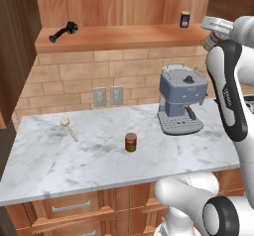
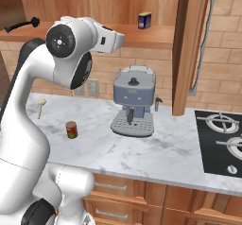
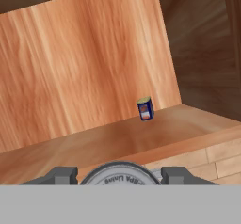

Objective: Pick the cans from the counter and place them in their designated side in the cabinet.

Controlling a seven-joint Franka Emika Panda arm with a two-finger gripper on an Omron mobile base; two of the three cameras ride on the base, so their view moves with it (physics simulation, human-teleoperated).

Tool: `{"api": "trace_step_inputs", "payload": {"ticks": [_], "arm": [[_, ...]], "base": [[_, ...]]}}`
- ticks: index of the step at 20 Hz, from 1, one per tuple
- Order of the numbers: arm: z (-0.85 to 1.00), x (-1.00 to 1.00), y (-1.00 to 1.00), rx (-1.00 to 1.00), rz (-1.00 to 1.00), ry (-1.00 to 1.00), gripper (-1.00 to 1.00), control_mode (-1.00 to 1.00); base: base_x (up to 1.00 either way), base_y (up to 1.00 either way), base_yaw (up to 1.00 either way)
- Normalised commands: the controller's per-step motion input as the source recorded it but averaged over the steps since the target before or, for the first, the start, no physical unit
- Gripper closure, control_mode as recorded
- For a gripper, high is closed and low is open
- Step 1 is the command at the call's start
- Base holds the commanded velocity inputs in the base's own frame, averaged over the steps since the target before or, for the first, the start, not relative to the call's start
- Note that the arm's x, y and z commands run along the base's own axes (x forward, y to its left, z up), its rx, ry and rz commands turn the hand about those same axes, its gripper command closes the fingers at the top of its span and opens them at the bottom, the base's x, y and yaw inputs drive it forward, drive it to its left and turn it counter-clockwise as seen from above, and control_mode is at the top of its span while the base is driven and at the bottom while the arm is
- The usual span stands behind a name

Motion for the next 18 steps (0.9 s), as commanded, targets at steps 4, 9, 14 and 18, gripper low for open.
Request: {"api": "trace_step_inputs", "payload": {"ticks": [4, 9, 14, 18], "arm": [[0.0, 0.23, -0.03, 0.0, -0.01, 0.0, 1.0, -1.0], [0.0, 0.25, -0.02, 0.0, 0.0, 0.01, 1.0, -1.0], [0.0, 0.24, -0.06, 0.0, -0.01, 0.04, 1.0, -1.0], [0.0, 0.24, -0.07, 0.0, 0.0, 0.04, 1.0, -1.0]], "base": [[0.0, 0.0, 0.0], [0.0, 0.0, 0.0], [0.0, 0.0, 0.0], [0.0, 0.0, 0.0]]}}
